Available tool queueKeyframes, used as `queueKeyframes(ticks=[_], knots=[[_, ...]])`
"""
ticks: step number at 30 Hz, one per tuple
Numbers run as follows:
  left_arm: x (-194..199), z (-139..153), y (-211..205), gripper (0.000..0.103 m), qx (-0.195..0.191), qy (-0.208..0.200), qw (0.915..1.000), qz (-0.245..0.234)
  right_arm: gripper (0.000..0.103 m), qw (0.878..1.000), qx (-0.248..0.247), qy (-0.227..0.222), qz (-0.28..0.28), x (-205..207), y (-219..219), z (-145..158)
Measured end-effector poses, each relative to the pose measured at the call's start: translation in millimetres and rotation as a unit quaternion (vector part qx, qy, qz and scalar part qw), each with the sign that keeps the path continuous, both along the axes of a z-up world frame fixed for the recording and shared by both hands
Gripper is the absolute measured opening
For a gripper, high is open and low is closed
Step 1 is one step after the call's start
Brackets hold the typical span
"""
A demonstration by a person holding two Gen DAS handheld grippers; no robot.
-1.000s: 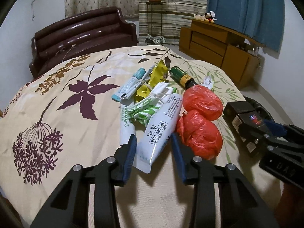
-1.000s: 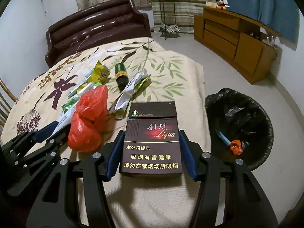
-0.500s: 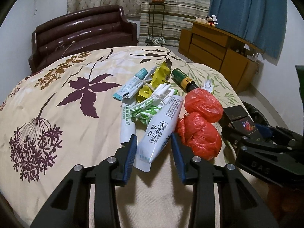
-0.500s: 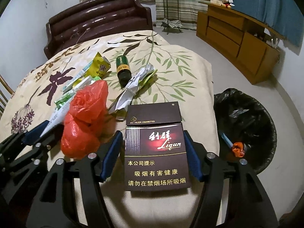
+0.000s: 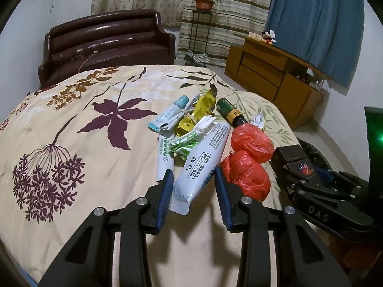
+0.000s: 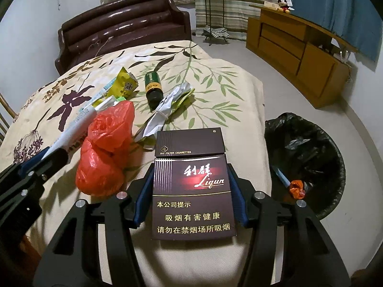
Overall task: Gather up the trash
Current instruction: 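Carry the cigarette box and white tube over the bin and release both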
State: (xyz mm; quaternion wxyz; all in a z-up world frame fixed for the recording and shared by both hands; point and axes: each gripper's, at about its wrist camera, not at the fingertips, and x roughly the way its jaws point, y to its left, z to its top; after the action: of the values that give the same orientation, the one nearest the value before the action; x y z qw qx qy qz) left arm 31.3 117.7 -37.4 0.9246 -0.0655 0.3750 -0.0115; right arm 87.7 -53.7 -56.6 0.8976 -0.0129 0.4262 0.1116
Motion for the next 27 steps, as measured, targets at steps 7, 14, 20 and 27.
queueKeyframes(ticks=[7,14,20,27], knots=[[-7,15,-4,0.036,-0.002,-0.020,0.9998,0.003,0.054,1.000,0.004,-0.017,-0.011,-6,-13,10],[-10,35,-23,0.036,-0.005,-0.048,0.9988,-0.007,0.054,0.999,0.001,-0.040,-0.031,-10,-35,24],[-4,43,-51,0.036,-0.006,-0.060,0.9976,-0.034,0.054,0.997,0.000,-0.050,-0.061,-10,-67,30],[11,43,-93,0.036,-0.007,-0.064,0.9955,-0.070,0.054,0.993,-0.001,-0.058,-0.103,-9,-112,33]])
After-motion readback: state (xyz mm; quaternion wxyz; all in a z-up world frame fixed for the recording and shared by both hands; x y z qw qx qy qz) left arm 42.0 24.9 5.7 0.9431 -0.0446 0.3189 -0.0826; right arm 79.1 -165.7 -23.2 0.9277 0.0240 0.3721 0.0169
